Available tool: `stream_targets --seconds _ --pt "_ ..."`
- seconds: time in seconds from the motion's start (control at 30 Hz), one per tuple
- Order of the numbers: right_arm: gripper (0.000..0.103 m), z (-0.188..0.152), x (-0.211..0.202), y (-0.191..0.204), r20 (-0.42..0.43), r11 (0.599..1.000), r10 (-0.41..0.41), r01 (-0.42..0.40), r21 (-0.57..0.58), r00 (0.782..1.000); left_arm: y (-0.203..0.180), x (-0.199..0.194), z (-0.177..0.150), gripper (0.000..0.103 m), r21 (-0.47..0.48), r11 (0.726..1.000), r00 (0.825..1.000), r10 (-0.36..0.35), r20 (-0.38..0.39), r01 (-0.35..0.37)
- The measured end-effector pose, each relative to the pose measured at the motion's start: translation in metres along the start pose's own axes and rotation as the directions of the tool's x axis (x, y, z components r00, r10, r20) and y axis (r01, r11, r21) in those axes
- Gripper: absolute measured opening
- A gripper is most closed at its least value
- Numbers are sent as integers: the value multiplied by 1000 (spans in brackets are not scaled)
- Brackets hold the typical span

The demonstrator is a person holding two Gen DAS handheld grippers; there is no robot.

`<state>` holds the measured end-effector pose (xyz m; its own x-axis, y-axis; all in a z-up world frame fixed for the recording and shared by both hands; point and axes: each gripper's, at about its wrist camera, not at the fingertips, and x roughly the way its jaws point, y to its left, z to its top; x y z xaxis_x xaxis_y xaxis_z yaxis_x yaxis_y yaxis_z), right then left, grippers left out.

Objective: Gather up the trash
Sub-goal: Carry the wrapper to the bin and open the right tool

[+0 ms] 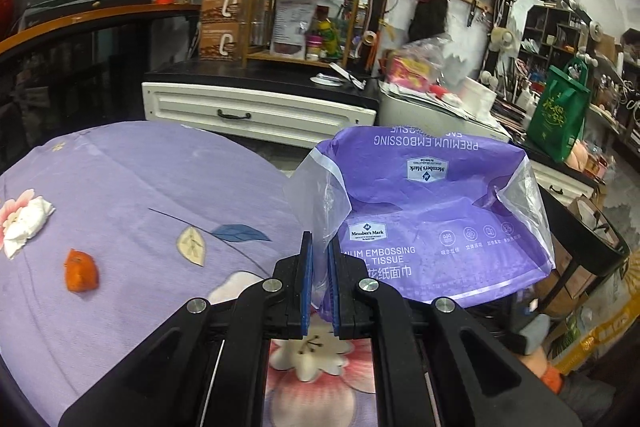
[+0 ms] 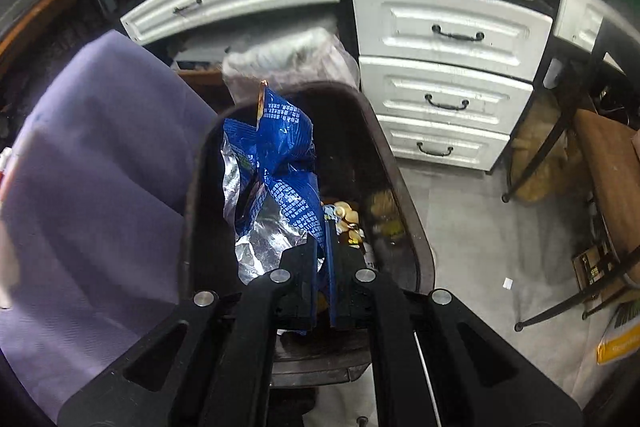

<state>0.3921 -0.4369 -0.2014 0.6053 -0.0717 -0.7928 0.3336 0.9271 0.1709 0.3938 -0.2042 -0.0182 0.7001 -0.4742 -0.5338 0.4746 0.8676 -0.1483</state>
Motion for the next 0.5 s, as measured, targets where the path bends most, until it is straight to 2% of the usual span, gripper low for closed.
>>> stream_targets --seconds 0.1,0.17,0.23,0.27,0.5 --pt "8 -4 13 1 -19 1000 -20 20 -15 1000 -9 6 -2 8 5 1000 1000 -13 -14 13" --pt "20 -5 17 1 -32 999 -33 33 -14 999 -16 11 -4 8 17 1000 999 -19 -27 19" --pt "48 -8 15 -2 -20 1000 -28 29 4 999 -24 16 -6 8 31 999 999 -25 -43 27" --pt "53 -10 12 -3 -4 1000 -28 28 9 1000 -29 19 -7 8 39 999 998 -28 -52 30" --pt "55 -21 -30 -21 72 998 -31 27 60 997 -68 43 -15 8 84 995 992 -44 -122 55"
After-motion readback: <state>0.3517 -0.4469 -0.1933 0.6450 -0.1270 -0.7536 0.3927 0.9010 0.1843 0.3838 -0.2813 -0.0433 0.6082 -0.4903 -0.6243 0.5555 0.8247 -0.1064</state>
